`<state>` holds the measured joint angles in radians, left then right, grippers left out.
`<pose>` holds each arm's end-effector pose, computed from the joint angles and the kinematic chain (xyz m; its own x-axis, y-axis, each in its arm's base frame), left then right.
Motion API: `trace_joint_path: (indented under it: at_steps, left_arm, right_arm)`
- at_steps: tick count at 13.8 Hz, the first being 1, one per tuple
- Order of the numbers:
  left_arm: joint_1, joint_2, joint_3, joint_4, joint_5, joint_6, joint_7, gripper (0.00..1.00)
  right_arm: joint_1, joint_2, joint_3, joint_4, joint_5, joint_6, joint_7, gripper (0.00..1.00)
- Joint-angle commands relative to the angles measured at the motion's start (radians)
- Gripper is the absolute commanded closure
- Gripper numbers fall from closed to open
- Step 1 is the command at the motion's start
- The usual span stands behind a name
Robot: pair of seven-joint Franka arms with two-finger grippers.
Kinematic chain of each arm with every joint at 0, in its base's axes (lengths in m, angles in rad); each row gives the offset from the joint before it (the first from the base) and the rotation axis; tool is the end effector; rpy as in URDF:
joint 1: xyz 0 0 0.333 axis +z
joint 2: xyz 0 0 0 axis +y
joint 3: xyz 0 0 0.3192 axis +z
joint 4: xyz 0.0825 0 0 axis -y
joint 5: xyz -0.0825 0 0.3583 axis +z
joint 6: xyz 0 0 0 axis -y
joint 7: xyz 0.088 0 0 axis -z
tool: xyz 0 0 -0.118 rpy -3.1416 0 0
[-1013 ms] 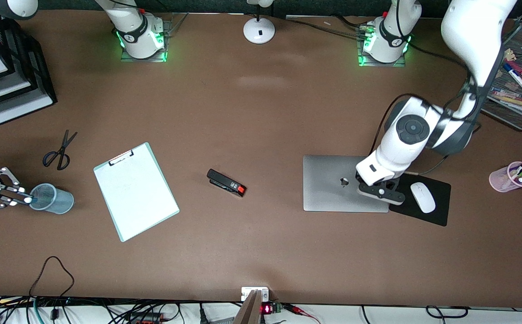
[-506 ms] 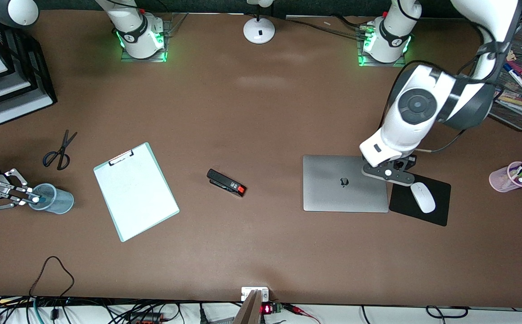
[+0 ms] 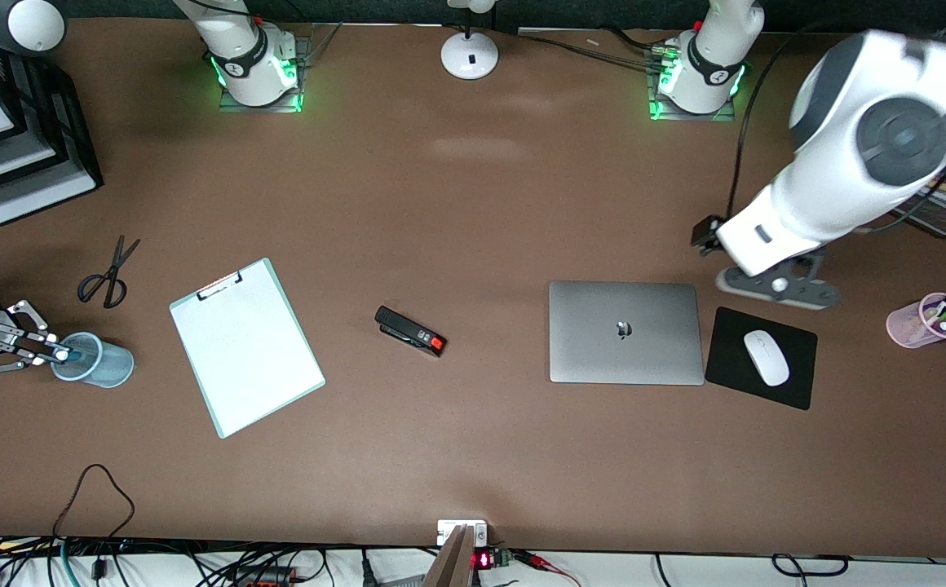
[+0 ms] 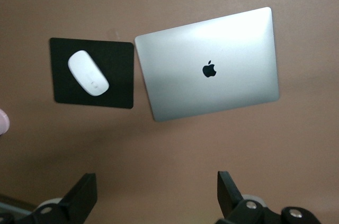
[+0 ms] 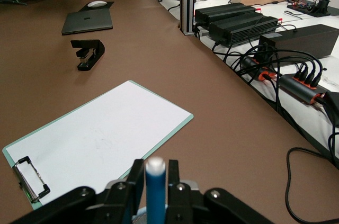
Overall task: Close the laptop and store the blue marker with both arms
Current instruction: 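Drop the marker into the blue cup while the left gripper withdraws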
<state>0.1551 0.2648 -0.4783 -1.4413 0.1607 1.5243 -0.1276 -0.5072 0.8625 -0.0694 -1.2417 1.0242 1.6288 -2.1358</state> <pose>0.5747 -0.1369 0.5355 0.9713 -0.1878 -0.1456 -0.1979 -0.9785 -0.0580 0.6432 -0.2875 0.2641 0.1808 0.4890 0.8533 0.9507 -0.3093 -0.0242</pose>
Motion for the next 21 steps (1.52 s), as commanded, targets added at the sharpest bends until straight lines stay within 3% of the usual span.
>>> trace_joint_path:
  at_steps: [1,4,8,10,14,16,21]
  left_arm:
    - [0.020,0.011,-0.009,0.100,-0.023,-0.088,0.048,0.00]
    - [0.014,0.007,0.033,0.116,-0.059,-0.084,0.121,0.00]
    - [-0.141,-0.068,0.332,0.096,-0.131,-0.079,0.160,0.00]
    - [-0.190,-0.120,0.409,0.027,-0.148,-0.070,0.164,0.00]
    - [-0.196,-0.268,0.431,-0.220,-0.139,0.147,0.164,0.00]
    - [-0.247,-0.274,0.496,-0.231,-0.150,0.142,0.192,0.00]
    - [-0.247,-0.263,0.503,-0.217,-0.147,0.103,0.266,0.00]
  right_arm:
    - [-0.011,0.009,0.007,0.027,-0.007,-0.052,0.008,0.00]
    - [-0.008,0.001,0.007,0.031,-0.049,-0.064,0.102,0.00]
    - [0.009,-0.031,0.005,0.033,-0.123,-0.063,0.227,0.00]
    - [0.035,-0.066,0.002,0.034,-0.174,-0.063,0.325,0.00]
    - [0.107,-0.172,0.002,0.036,-0.330,-0.052,0.561,0.00]
    - [0.157,-0.221,0.002,0.036,-0.410,-0.047,0.675,0.00]
    - [0.286,-0.309,0.003,0.036,-0.610,-0.046,0.983,0.00]
